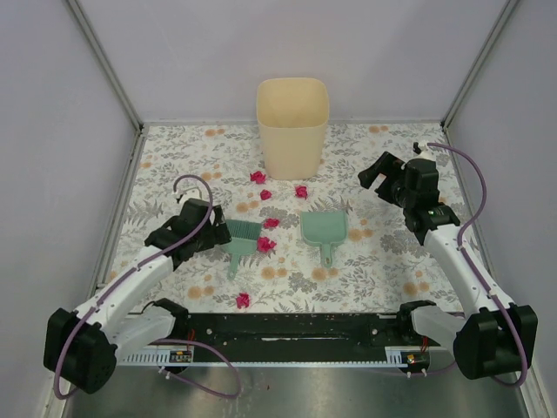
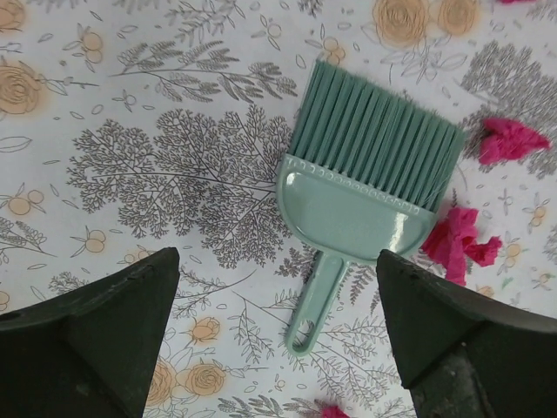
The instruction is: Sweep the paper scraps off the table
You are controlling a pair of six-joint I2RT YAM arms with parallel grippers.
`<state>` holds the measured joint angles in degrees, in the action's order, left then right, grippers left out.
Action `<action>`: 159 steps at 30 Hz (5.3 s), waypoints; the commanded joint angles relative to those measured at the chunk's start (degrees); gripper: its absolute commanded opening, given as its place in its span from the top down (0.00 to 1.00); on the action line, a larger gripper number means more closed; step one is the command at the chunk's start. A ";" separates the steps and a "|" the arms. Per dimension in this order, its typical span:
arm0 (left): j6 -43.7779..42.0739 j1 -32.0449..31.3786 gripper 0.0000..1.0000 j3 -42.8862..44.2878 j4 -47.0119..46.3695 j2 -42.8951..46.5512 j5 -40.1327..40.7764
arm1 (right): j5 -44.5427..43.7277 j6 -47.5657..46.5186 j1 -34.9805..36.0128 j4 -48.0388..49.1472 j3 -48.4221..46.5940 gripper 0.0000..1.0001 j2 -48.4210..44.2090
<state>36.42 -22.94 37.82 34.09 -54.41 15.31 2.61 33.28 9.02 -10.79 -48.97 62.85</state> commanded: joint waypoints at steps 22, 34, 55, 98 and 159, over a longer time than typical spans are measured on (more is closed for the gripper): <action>2.42 -15.64 0.22 -1.87 -5.78 -19.24 -0.19 | 1.69 -1.90 0.30 1.12 -1.04 0.02 1.84; 5.15 -16.52 0.50 -3.81 -5.79 -20.91 0.07 | 2.31 -1.99 0.48 0.59 -1.13 0.02 2.63; 5.32 -17.05 0.79 -0.56 -1.48 -14.41 0.69 | 8.54 3.89 13.21 2.70 -2.62 0.04 6.14; 5.68 -16.79 0.85 0.59 0.63 -4.39 -1.25 | 10.49 48.80 43.89 30.47 -3.15 0.21 36.81; 4.09 -15.47 0.20 9.01 10.65 10.55 -3.36 | 0.12 53.91 47.32 37.23 -8.43 1.00 39.99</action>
<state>41.25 -38.41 41.60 43.42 -46.85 12.01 5.02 88.53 56.18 20.51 -57.89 108.55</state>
